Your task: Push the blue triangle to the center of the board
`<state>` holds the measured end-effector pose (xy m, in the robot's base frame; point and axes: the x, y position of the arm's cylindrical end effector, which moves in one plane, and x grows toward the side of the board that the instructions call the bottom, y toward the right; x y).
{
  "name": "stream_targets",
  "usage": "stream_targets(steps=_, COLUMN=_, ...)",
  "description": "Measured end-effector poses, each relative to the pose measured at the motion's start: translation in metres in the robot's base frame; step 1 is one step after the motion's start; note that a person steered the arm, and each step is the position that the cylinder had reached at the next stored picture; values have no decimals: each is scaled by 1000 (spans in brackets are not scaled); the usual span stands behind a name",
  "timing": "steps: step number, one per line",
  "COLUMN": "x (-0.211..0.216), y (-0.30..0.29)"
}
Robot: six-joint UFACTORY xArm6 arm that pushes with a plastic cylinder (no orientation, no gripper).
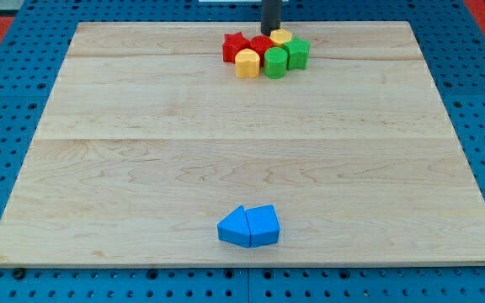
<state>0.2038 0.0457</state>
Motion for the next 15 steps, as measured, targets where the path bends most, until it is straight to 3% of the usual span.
stream_targets(steps=2, x=-10, y=97)
stream_targets(steps=3, x=27, y=144)
stream_targets(steps=6, x=237, y=144)
stream_targets(steps=8, x=401, y=74)
stream_targets(steps=9, x=414, y=6)
stream_targets(steps=10, x=399, y=-56)
stream_targets(steps=12, x=333, y=-100)
stream_targets(steps=14, x=304, y=-161)
stream_targets(steps=15, x=281, y=-136)
